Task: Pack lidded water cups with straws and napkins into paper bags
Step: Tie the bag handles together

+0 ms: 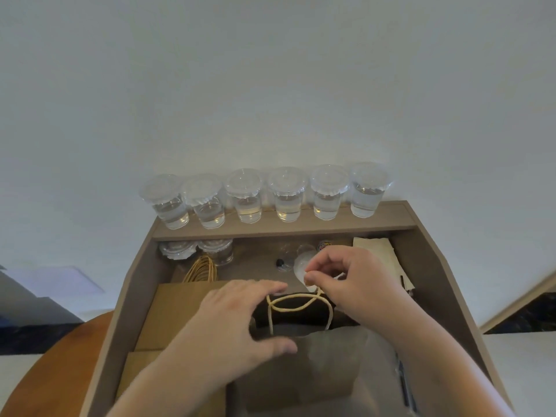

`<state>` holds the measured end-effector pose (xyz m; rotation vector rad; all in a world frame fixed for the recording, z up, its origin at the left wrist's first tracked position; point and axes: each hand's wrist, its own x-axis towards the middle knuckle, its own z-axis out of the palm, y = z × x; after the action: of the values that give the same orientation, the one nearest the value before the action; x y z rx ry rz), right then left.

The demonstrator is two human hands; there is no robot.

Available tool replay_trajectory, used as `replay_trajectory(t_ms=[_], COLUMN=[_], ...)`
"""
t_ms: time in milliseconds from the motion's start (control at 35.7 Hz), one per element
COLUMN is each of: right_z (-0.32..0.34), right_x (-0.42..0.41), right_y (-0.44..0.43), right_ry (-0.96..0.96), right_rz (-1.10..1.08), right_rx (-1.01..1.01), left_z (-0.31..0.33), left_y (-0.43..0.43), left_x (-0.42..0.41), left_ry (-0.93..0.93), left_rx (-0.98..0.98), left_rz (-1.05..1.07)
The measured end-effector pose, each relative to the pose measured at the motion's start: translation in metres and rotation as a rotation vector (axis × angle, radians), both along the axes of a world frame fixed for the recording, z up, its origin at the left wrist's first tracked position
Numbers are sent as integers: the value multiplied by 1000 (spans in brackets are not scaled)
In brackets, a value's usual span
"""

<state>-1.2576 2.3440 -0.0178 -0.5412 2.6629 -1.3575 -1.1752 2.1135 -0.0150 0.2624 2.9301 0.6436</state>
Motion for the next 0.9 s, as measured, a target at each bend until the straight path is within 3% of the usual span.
replay_trajectory(t_ms=[196,308,448,560,897], right_z=[3,5,6,10,15], right_x=[-3,2,6,10,24], right_y=[-7,-9,-9,-9,-14], right_ry=[-141,-196,-165,-152,-75], right_rz=[70,118,108,143,136], right_rx=[78,107,141,156,284], left_z=[-6,-8,-9,-9,-6], left_y=[17,16,11,12,10], left_x=[-7,-6,-5,-6,-6], left_ry=[213,226,221,290,246], left_rx=[182,145,120,96,126], left_rz=[91,93,-15,4,-37])
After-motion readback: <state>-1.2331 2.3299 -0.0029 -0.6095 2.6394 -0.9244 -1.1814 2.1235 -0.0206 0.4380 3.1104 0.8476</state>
